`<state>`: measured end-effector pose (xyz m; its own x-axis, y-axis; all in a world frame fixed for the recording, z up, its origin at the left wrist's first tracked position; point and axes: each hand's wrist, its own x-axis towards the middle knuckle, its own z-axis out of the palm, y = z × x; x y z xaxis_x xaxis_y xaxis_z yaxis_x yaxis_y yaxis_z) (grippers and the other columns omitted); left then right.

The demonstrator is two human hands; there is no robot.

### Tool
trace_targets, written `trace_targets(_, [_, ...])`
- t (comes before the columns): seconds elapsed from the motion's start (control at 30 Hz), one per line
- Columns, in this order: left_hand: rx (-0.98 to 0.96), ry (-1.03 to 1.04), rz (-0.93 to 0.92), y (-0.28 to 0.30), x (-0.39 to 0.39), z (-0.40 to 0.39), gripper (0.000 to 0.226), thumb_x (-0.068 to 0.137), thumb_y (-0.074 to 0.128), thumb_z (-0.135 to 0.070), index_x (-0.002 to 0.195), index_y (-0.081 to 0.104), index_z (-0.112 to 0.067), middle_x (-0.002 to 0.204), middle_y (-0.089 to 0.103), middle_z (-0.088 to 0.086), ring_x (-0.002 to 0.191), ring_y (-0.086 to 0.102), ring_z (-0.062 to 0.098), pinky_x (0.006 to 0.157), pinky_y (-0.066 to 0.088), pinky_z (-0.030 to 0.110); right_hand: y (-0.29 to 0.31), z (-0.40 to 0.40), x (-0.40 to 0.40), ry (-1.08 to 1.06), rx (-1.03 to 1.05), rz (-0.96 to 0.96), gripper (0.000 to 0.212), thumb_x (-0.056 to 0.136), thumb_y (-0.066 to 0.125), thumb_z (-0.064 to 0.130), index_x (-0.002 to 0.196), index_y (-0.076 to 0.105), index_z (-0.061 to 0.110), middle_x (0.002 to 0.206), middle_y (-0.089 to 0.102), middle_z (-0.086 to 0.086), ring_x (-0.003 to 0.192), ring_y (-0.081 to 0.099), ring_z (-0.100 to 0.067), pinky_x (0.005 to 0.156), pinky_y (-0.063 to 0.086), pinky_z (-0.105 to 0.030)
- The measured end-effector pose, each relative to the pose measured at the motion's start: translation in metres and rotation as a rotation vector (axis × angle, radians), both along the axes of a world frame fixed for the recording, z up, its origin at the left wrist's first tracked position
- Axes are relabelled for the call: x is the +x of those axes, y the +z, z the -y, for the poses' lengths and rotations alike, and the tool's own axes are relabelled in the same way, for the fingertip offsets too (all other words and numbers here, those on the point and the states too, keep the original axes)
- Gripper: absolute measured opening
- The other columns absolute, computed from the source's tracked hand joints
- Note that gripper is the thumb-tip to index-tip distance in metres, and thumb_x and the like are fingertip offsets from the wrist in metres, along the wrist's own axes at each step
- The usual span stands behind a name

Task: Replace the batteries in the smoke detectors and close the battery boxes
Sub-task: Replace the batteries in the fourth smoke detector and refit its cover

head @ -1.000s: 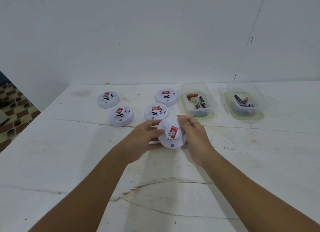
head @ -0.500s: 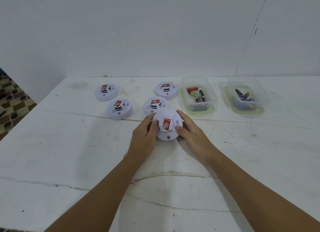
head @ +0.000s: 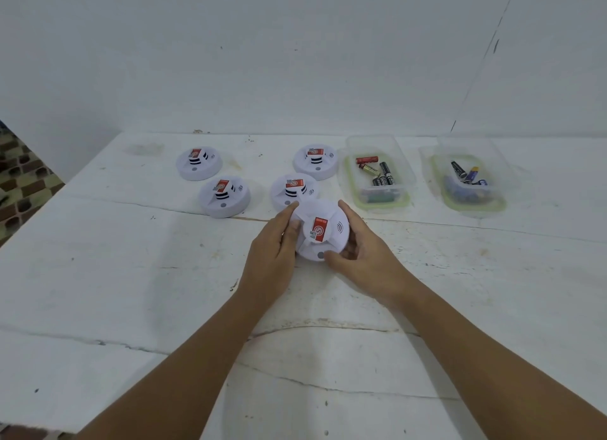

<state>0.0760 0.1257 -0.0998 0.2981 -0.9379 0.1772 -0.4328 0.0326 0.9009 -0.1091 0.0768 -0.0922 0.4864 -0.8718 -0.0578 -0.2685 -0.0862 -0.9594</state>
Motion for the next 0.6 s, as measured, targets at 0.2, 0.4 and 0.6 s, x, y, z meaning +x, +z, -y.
trace_targets(0.2, [0.007, -0.010, 0.036, -0.0028, 0.0001, 0.0005, 0.042, 0.111, 0.041, -0.039, 0.151, 0.051, -0.032, 0.137, 0.065, -0.013, 0.121, 0.061, 0.008, 0.096, 0.049, 0.019, -0.0008, 0.0009, 0.0024, -0.007, -0.020, -0.006, 0.096, 0.093, 0.074, 0.013, 0.166, 0.014, 0.032, 0.150, 0.052, 0.017, 0.129, 0.058, 0.003, 0.112, 0.050, -0.032])
trace_targets(0.4, [0.015, -0.023, 0.076, -0.0023, 0.0005, 0.0004, 0.042, 0.111, 0.037, -0.042, 0.150, 0.050, -0.036, 0.134, 0.065, -0.017, 0.116, 0.061, 0.003, 0.094, 0.050, 0.024, -0.0023, 0.0016, 0.0050, 0.013, -0.037, -0.039, 0.098, 0.095, 0.070, 0.013, 0.166, 0.006, 0.035, 0.148, 0.051, 0.020, 0.124, 0.057, 0.009, 0.102, 0.050, -0.018])
trace_targets(0.6, [0.014, -0.019, 0.069, -0.0021, -0.0002, -0.0002, 0.041, 0.112, 0.038, -0.041, 0.150, 0.051, -0.036, 0.135, 0.065, -0.018, 0.120, 0.060, 0.003, 0.100, 0.054, 0.035, -0.0058, 0.0030, 0.0044, 0.012, -0.021, -0.058, 0.101, 0.095, 0.071, 0.013, 0.167, 0.003, 0.033, 0.142, 0.052, 0.027, 0.123, 0.057, 0.012, 0.098, 0.050, -0.014])
